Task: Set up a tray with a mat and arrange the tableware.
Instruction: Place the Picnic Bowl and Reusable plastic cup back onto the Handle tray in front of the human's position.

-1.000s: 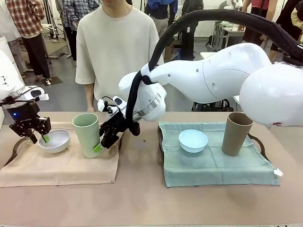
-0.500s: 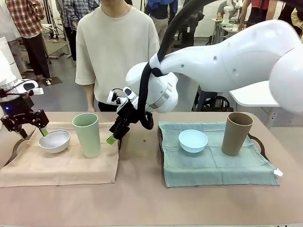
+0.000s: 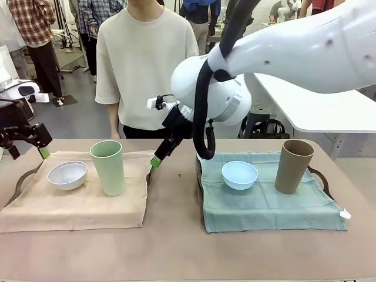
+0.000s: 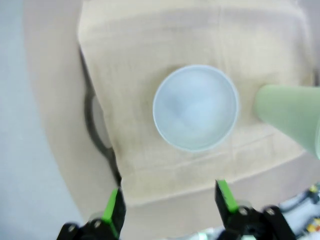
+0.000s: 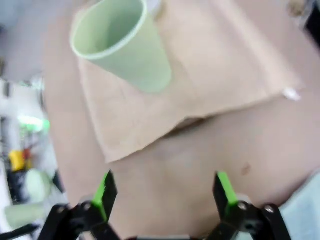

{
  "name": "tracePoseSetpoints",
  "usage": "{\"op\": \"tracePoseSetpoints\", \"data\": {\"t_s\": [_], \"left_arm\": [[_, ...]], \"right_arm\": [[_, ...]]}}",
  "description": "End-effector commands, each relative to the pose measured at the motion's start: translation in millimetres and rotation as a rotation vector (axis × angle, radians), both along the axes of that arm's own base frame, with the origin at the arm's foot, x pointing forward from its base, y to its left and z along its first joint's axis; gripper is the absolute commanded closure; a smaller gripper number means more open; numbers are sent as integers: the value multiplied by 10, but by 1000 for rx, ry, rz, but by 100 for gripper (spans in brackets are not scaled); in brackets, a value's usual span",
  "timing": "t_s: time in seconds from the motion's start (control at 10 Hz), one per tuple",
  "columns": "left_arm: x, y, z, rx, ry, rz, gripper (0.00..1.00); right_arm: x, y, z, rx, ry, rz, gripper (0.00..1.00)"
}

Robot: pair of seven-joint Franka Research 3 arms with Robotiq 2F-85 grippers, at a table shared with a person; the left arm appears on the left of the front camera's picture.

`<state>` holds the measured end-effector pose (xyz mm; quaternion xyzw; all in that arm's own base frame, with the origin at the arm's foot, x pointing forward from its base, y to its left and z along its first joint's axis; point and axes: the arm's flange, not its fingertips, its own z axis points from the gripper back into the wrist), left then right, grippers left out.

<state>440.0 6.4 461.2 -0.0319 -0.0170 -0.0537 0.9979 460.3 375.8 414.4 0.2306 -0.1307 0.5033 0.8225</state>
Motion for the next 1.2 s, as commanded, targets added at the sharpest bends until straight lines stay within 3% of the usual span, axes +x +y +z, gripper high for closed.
{"op": "tracePoseSetpoints", "data": {"t_s": [0.0,0.3,0.6,0.7,0.8,1.1], "left_arm": [[-256,-198,293,65,4,-7,6],[-459,-614,570,78,-36,44,6],[-503,-1014,631,102,-86,109,6],[-516,-1083,668,105,-107,96,6],[-515,-915,651,87,-60,72,6],[-515,-915,651,87,-60,72,6]], "right_arm": [[-257,-83,392,-126,86,-200,0],[-594,-218,838,-372,124,-530,0],[-807,-114,1262,-529,140,-718,0],[-804,-63,1269,-522,190,-729,0],[-838,-321,1144,-479,97,-688,0],[-838,-321,1144,-479,97,-688,0]]}}
